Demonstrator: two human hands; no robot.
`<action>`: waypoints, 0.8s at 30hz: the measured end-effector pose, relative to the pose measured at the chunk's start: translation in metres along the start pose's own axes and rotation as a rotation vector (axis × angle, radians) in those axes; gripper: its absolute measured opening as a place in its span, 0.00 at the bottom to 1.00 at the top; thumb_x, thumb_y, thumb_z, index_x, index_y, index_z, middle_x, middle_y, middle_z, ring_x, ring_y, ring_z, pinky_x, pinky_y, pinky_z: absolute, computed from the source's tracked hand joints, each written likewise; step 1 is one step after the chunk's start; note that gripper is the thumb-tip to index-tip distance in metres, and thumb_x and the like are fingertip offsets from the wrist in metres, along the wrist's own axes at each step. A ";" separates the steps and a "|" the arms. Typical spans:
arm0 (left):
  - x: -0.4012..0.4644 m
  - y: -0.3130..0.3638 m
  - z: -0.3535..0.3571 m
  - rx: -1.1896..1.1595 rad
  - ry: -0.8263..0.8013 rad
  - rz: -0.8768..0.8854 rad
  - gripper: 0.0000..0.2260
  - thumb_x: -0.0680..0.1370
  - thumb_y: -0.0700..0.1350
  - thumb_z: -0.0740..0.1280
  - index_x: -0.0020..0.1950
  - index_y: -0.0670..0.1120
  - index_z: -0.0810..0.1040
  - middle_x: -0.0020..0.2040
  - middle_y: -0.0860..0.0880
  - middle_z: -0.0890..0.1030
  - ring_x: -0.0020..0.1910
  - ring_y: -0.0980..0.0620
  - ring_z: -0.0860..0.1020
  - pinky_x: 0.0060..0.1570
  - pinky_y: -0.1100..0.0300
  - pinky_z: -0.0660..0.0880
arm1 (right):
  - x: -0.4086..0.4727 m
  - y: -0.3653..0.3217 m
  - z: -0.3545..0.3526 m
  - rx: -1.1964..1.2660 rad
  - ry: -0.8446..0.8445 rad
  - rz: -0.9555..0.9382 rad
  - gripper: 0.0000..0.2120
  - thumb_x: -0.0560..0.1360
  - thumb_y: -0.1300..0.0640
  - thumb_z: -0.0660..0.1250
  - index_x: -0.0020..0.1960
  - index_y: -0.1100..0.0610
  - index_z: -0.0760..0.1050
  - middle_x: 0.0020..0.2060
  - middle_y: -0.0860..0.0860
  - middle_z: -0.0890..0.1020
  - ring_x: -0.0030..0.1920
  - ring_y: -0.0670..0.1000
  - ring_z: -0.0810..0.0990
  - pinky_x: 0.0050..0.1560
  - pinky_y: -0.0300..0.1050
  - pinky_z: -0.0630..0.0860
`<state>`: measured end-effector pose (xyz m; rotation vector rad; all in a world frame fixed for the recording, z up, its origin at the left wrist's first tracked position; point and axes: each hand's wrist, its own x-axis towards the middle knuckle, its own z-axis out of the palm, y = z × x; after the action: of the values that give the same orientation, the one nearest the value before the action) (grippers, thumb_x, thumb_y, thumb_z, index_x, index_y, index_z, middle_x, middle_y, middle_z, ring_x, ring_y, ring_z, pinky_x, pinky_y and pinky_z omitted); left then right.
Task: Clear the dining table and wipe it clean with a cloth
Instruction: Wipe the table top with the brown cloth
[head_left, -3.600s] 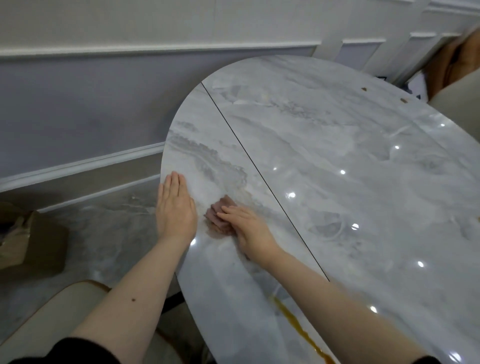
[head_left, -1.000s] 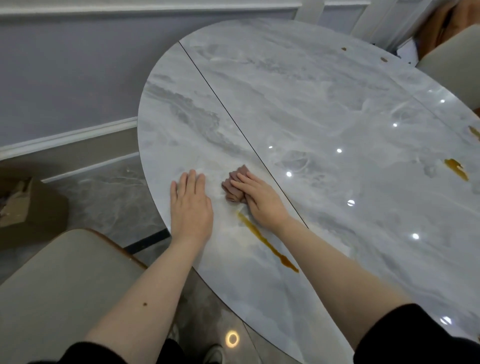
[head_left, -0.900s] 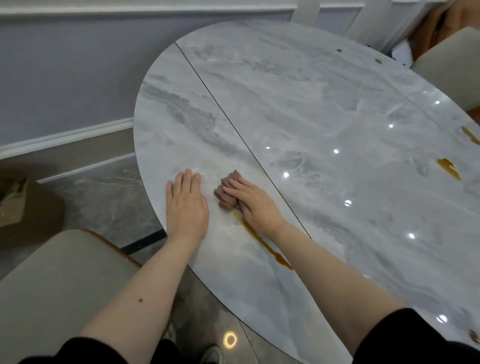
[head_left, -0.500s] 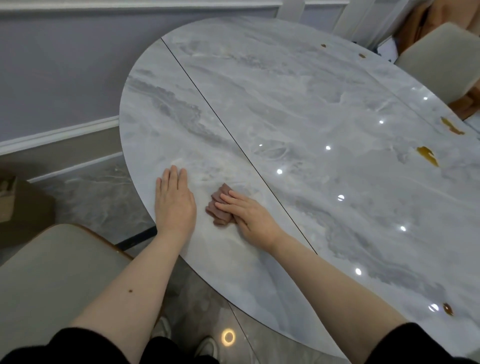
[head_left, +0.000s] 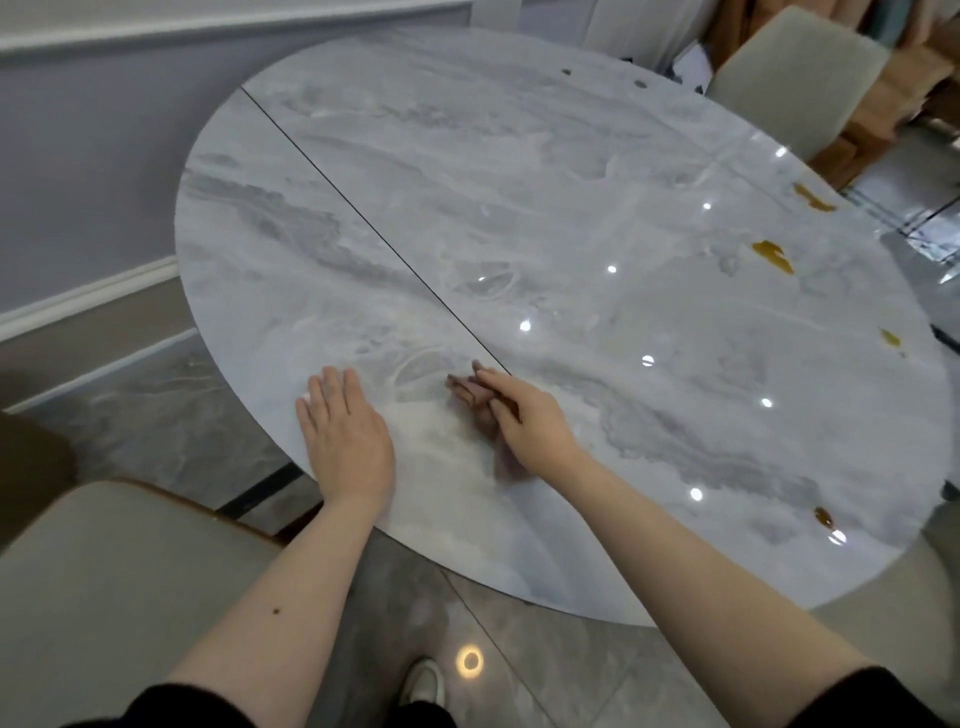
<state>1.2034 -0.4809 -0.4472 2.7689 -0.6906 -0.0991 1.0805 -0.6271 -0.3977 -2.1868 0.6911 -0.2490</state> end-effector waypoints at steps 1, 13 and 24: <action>-0.001 -0.001 0.000 -0.003 0.000 0.008 0.23 0.81 0.43 0.51 0.76 0.40 0.55 0.77 0.41 0.56 0.76 0.42 0.52 0.75 0.47 0.47 | -0.005 0.006 0.000 -0.072 -0.001 0.027 0.21 0.77 0.68 0.56 0.68 0.57 0.71 0.70 0.49 0.70 0.71 0.48 0.66 0.71 0.36 0.58; 0.000 -0.002 0.002 0.023 0.008 0.023 0.24 0.80 0.45 0.52 0.75 0.39 0.57 0.76 0.39 0.58 0.75 0.40 0.53 0.75 0.44 0.48 | 0.004 0.011 0.070 -0.570 0.106 0.129 0.33 0.74 0.46 0.33 0.77 0.53 0.50 0.78 0.50 0.48 0.77 0.50 0.43 0.75 0.51 0.39; 0.000 -0.003 0.003 0.022 0.012 0.041 0.23 0.80 0.44 0.53 0.74 0.40 0.58 0.75 0.40 0.58 0.75 0.41 0.54 0.74 0.44 0.50 | 0.032 -0.006 0.086 -0.567 0.002 -0.024 0.24 0.81 0.49 0.44 0.76 0.49 0.55 0.77 0.47 0.53 0.77 0.49 0.47 0.74 0.49 0.37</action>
<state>1.2041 -0.4789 -0.4513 2.7725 -0.7492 -0.0668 1.1436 -0.5861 -0.4514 -2.7318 0.8078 -0.0682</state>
